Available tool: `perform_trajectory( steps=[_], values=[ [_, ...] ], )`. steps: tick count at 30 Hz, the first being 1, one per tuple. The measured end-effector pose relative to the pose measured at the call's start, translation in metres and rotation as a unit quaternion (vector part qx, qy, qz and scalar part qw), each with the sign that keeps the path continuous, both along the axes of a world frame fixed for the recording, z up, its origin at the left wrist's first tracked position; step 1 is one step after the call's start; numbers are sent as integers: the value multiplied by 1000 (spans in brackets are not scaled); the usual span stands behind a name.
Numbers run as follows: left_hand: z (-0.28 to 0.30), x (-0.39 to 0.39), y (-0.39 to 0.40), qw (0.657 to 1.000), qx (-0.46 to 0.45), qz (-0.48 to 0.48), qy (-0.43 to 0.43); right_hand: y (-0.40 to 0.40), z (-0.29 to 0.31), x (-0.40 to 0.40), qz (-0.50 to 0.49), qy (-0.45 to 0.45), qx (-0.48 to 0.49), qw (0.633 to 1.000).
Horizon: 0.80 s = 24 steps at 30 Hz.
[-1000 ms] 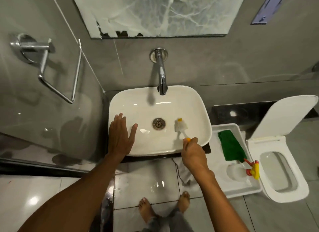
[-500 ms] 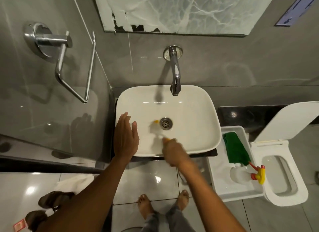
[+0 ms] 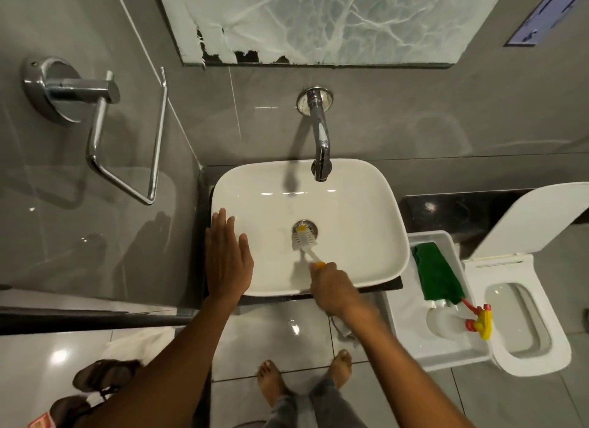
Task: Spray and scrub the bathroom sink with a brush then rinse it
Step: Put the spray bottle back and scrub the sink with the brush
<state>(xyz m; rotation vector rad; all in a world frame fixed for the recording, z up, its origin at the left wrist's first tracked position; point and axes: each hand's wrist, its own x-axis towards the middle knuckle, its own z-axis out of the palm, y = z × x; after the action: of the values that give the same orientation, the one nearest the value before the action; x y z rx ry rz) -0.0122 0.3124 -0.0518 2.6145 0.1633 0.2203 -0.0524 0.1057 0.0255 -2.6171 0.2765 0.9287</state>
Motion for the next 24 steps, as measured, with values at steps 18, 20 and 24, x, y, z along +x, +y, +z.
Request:
perform_trajectory(
  steps=[18, 20, 24],
  values=[
    [-17, 9, 18, 995, -91, 40, -13, 10, -2, 62, -113, -21, 45, 992],
    [-17, 11, 19, 994, -97, 41, -3, -40, -4, 69, -259, -56, -7, 964],
    [-20, 12, 21, 994, -97, 46, 10, -68, -6, 51, -264, -53, -33, 962]
  ],
)
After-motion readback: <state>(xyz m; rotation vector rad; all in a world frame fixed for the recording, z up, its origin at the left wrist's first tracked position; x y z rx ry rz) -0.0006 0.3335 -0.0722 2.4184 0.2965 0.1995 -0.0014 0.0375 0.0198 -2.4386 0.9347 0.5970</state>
